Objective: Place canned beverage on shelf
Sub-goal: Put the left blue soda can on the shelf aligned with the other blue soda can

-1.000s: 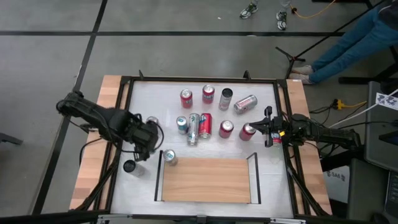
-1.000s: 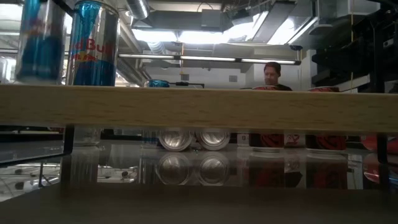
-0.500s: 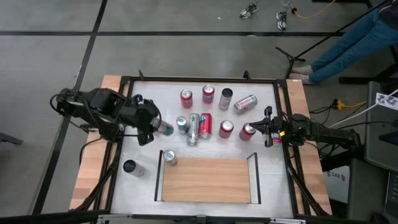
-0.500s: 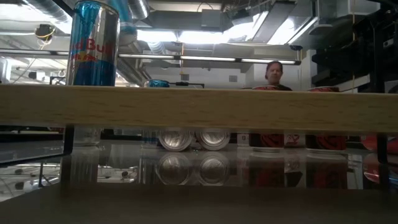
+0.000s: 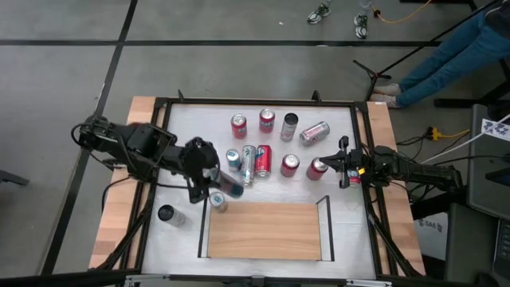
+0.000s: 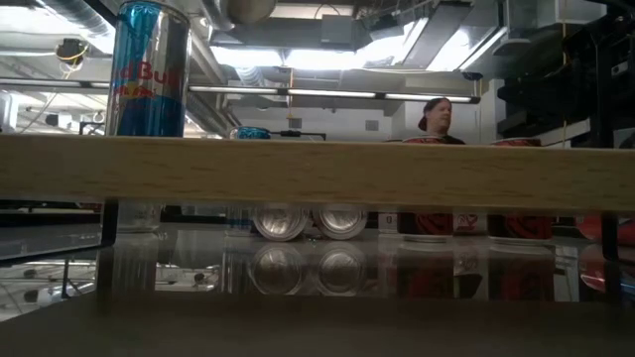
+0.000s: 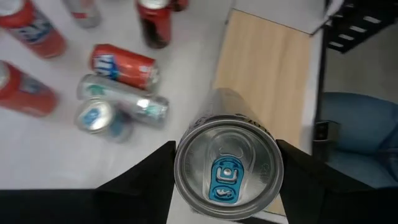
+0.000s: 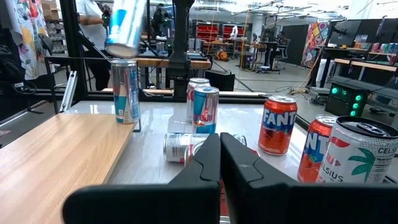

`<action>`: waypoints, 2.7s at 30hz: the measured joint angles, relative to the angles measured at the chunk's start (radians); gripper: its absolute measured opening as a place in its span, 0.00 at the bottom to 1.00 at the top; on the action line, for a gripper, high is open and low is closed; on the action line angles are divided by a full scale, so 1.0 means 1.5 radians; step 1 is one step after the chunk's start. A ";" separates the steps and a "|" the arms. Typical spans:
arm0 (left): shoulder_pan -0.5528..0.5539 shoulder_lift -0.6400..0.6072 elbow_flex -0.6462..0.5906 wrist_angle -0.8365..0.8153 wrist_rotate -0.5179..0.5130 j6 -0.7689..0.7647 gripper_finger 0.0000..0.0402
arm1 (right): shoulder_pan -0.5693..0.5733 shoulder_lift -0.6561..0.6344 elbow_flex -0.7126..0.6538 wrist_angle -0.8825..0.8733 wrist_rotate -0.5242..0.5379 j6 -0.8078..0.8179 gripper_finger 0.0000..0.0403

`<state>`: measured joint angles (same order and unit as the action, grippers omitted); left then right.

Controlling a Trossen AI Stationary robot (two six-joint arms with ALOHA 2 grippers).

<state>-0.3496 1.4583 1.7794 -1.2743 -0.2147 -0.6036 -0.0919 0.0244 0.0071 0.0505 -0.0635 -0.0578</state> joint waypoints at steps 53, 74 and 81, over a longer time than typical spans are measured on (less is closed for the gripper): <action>-0.240 0.377 0.223 -0.158 0.051 -0.244 0.54 | 0.000 0.000 0.000 -0.015 0.000 0.000 0.00; -0.240 0.377 0.171 -0.139 0.058 -0.219 0.54 | 0.000 0.000 0.000 -0.016 0.000 0.000 0.00; -0.240 0.377 0.170 -0.137 0.063 -0.219 0.60 | 0.000 0.000 0.000 -0.016 0.000 0.000 0.00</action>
<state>-0.7098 2.0239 2.0346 -1.4803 -0.1200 -0.9325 -0.0919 0.0246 0.0073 0.0269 -0.0631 -0.0578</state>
